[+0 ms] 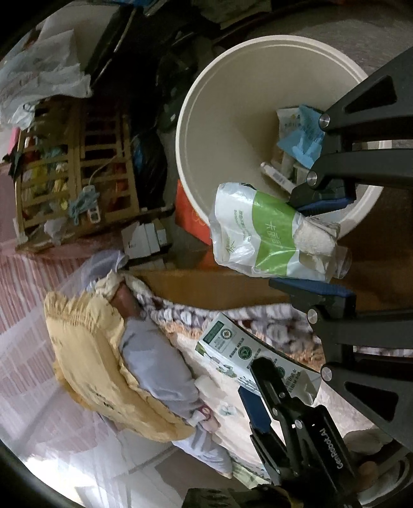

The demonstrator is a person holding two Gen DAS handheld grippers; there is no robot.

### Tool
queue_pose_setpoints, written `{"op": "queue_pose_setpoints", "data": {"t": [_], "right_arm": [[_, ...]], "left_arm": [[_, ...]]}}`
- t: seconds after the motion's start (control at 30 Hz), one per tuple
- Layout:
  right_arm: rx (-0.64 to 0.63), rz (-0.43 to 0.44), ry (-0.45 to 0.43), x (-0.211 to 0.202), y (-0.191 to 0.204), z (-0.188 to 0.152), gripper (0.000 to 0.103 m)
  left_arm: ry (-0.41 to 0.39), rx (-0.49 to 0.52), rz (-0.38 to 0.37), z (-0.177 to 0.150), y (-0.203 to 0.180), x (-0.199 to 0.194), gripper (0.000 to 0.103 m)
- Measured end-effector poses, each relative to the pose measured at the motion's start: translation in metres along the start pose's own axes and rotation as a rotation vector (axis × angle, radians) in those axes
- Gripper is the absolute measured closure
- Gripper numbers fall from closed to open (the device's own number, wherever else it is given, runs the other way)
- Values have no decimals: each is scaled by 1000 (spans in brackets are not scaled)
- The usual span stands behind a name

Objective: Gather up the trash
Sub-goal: 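Carry the milk carton and tissue pack over the white bucket, then open both tools to drop the carton and tissue pack into the bucket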

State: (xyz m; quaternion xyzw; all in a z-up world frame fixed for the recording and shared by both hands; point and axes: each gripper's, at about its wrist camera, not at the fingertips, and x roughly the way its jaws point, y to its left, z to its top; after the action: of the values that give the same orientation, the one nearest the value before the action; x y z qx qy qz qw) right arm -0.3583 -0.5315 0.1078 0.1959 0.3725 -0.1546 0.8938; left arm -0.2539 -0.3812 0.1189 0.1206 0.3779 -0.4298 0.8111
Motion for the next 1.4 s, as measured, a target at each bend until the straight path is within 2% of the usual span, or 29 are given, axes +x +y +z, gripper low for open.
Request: {"op": "queue_pose_setpoints", "data": {"t": [0.63, 1.17, 1.4], "right_arm": [[95, -44, 9, 2, -46, -5, 69], [153, -72, 12, 3, -75, -6, 69], [167, -94, 7, 2, -83, -5, 68]], "left_arm": [[30, 9, -79, 11, -32, 29, 50], [59, 16, -109, 21, -51, 51, 50], [71, 0, -163, 27, -58, 61, 50]]}}
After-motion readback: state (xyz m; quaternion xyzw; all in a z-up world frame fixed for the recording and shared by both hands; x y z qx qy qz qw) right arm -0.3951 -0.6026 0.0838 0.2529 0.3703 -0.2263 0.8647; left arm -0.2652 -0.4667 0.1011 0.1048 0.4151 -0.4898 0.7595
